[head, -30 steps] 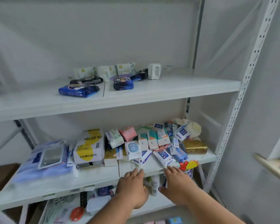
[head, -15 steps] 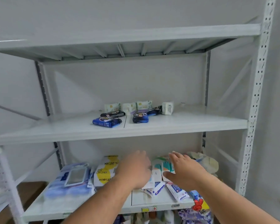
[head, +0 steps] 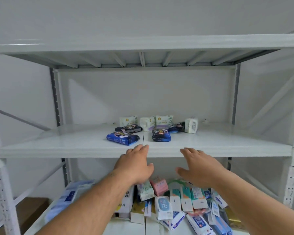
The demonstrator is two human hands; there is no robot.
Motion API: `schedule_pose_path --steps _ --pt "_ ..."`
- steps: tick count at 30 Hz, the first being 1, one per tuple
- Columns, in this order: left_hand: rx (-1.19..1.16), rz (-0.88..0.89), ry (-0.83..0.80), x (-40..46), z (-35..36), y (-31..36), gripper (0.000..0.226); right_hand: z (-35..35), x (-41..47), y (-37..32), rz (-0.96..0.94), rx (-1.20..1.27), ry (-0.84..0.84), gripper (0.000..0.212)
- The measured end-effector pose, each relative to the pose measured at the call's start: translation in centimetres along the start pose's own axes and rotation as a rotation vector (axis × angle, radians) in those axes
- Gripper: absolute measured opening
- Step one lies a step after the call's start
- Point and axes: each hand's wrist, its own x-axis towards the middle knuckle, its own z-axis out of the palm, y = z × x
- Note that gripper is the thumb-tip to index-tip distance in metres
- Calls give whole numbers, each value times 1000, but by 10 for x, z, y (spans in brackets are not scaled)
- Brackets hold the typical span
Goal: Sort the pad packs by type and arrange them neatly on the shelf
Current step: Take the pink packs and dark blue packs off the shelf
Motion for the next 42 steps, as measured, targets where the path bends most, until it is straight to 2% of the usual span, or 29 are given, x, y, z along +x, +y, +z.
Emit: schedule_pose_path --steps 10,16,20,25,31,39,42 --pt "-69 -60 87 133 -27 -111 69 3 130 -13 177 22 77 69" --pt "-142 -161 -16 190 -23 -172 50 17 196 -14 317 120 51 61" --pt "-96 -122 -81 208 -3 -171 79 24 229 -14 412 206 27 54" --pt "133 -101 -174 221 10 -139 81 31 259 -15 499 188 33 54" --pt "315 -33 -93 226 12 -124 45 39 272 -10 546 273 -61 63" --pt "340 59 9 227 -1 -131 16 44 275 0 484 551 -38 38" --pt "229 134 104 214 -12 -141 19 43 272 4 443 694 -1 32"
